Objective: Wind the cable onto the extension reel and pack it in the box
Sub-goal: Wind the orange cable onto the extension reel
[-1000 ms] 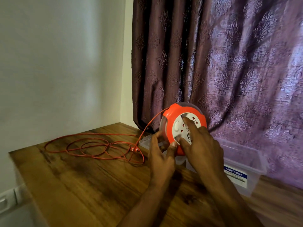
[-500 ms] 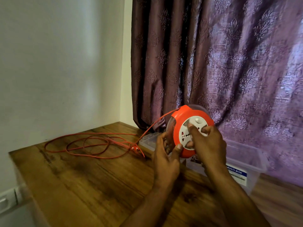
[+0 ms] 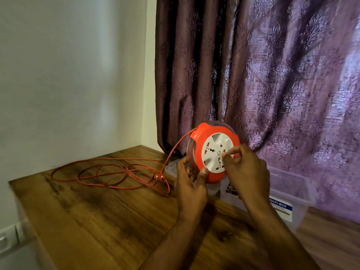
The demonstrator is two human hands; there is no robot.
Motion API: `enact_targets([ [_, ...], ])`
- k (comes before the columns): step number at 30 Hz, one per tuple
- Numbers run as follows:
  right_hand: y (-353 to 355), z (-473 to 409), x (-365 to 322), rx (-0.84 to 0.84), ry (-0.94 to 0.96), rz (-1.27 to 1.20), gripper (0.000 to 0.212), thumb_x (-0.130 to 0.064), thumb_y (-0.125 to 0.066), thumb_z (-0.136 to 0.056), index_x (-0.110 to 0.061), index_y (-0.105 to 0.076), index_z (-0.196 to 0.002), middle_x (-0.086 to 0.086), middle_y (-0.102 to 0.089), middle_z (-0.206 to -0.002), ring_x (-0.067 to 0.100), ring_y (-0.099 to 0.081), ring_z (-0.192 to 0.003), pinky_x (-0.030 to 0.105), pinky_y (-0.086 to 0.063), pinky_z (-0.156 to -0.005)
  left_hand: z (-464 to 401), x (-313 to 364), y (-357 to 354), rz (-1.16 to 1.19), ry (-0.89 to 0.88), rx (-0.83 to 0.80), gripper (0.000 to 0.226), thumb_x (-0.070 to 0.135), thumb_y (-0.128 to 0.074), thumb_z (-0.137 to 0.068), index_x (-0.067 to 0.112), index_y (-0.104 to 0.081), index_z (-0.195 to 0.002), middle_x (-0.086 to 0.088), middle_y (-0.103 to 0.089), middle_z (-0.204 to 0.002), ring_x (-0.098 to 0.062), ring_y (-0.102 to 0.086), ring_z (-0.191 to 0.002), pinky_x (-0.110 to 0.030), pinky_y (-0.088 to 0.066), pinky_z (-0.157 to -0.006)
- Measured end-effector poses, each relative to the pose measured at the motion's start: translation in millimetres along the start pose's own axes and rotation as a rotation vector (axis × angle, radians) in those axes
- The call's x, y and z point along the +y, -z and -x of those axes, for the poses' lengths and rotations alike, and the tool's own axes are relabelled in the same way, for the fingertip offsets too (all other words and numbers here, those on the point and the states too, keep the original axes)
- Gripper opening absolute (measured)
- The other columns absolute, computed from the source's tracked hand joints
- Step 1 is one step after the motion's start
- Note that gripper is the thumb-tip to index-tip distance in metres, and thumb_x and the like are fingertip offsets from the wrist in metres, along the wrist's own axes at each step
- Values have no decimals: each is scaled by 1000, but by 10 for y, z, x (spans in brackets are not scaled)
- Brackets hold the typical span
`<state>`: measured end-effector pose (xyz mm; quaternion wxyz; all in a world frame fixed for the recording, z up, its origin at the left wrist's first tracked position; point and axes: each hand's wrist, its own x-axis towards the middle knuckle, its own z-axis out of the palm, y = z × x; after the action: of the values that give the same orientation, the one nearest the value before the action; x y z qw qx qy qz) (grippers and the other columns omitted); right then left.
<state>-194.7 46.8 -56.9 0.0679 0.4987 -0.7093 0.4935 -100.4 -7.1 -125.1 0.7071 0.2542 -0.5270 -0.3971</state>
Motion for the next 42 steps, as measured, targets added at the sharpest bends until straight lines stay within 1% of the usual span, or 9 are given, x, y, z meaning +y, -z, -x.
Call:
enact_targets([
  [4, -27, 89, -96, -69, 209, 283, 54, -49, -57, -89, -40, -35, -137, 2, -64, -119, 35, -60, -106, 41, -48, -77, 10, 0, 9, -1, 7, 4, 39, 4, -68, -88, 22, -49, -117, 22, -64, -103, 15, -65, -92, -9, -53, -77],
  [8, -63, 89, -58, -134, 276, 288, 65, -51, -51, -91, -49, -16, -146, 6, -57, -124, 33, -58, -109, 44, -49, -81, 30, 4, -6, 4, 5, -15, 39, 4, -69, -88, 18, -51, -119, 31, -67, -94, 15, -65, -92, -10, -55, -74],
  [16, -87, -8, 46, -6, 51, 187, 61, -68, -59, -78, -49, -40, -133, 7, -68, -114, 37, -60, -106, 41, -47, -80, 78, 9, -26, -16, -21, -30, 37, 2, -67, -88, 21, -52, -116, 11, -70, -106, 5, -69, -94, -14, -55, -79],
  [18, -91, -30, 59, 7, -61, 80, 62, -72, -57, -75, -40, -50, -127, 7, -70, -113, 33, -64, -101, 39, -48, -78, 103, 4, -39, -30, -47, -38, 39, 1, -67, -87, 23, -51, -115, 8, -71, -107, 2, -69, -96, -15, -55, -79],
  [22, -47, -85, 51, -87, -291, -481, 62, -68, -65, -70, -18, -59, -107, 4, -74, -68, 19, -56, -36, 26, -41, -42, 125, 40, -43, -86, -105, -48, 40, 7, -69, -87, 29, -51, -115, 11, -68, -109, 5, -67, -97, -9, -53, -75],
  [26, -29, -120, 60, -209, -447, -747, 53, -54, -68, -80, -4, -61, -95, 12, -74, -67, 13, -45, -28, 18, -31, -33, 133, 27, -40, -117, -121, -55, 40, 9, -68, -88, 28, -50, -118, 9, -69, -110, 1, -67, -100, -12, -54, -80],
  [32, -14, -121, 31, -414, -715, -1064, 30, -45, -56, -91, -15, -50, -85, 2, -71, -57, 7, -39, -26, 12, -26, -31, 135, 27, -30, -154, -124, -41, 39, 7, -67, -89, 32, -48, -112, 14, -68, -107, 4, -66, -98, -15, -54, -81],
  [38, -28, -61, -23, -350, -373, -657, 24, -37, -60, -91, -14, -57, -87, 8, -75, -74, 17, -51, -34, 22, -37, -40, 30, -11, 16, -94, -65, 20, 41, 0, -65, -89, 21, -47, -119, 19, -63, -108, 14, -64, -96, -7, -51, -79],
  [42, -41, -16, -23, -187, 59, -42, 42, -37, -66, -84, -34, -50, -123, 1, -69, -104, 29, -67, -90, 42, -53, -79, -1, -16, 27, -68, -51, 27, 42, 0, -65, -88, 11, -46, -124, 8, -66, -108, 12, -65, -94, -10, -53, -80],
])
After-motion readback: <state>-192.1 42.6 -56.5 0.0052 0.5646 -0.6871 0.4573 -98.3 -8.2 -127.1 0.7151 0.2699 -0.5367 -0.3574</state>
